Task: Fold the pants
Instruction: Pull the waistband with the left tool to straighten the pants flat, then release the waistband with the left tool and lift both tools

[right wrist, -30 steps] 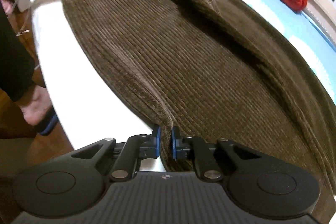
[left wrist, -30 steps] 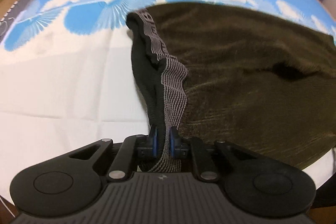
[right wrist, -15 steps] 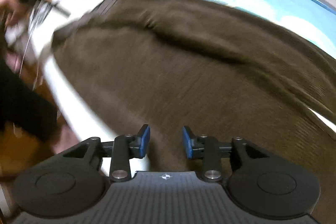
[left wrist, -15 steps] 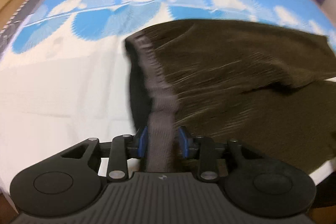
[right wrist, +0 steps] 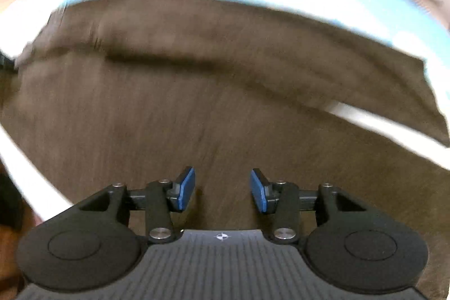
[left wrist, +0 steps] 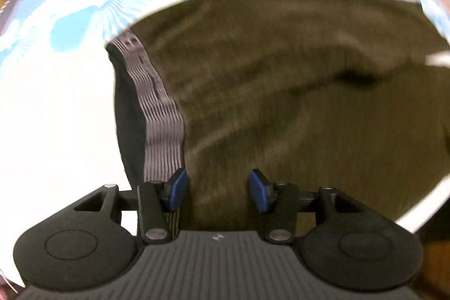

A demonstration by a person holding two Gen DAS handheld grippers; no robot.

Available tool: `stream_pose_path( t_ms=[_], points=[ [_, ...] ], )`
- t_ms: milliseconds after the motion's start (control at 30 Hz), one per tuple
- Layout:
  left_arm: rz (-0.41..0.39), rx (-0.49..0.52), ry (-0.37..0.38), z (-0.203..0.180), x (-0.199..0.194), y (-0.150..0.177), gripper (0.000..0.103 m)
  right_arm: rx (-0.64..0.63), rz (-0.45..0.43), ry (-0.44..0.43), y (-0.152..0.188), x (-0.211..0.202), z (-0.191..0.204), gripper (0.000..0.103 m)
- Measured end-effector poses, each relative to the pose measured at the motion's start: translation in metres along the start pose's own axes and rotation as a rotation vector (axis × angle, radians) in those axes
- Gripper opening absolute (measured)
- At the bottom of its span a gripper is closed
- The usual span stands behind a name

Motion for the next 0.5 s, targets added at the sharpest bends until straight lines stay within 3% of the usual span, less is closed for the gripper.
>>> stream_pose_path(
  t_ms=[233,300,333,433,500],
  points=[
    [-0.162,-0.032,-0.062,0.001,-0.015,-0.039,0.057,0.205,-0.237,0.195,-0.063,-0.051,-0.081,0.048],
    [-0.227,-0.044,-0.079,0.0,-0.023,-0.053,0.059,0.257,-0.298,0.199,-0.077,-0.066,-0.099,0.055],
    [-0.252,-0.054,-0.08,-0.001,-0.024,-0.058,0.064,0.275,-0.322,0.206,-0.082,-0.07,-0.106,0.061],
    [-0.289,-0.099,-0.07,-0.008,-0.025,-0.071,0.07,0.321,-0.355,0.259,-0.083,-0.065,-0.121,0.067],
    [-0.302,-0.126,-0.075,-0.01,-0.032,-0.075,0.07,0.348,-0.3,0.278,-0.073,-0.048,-0.124,0.064]
  ],
)
Point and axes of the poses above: each gripper's, at about its wrist camera, not at the fingertips, and x roughly the way its jaws point, z to its left, y to its underside, the point moved 8 cm from there along x, roughly the way its jaws point, and after that the axes turned 11 degrees about y, right-handed, at the moved point
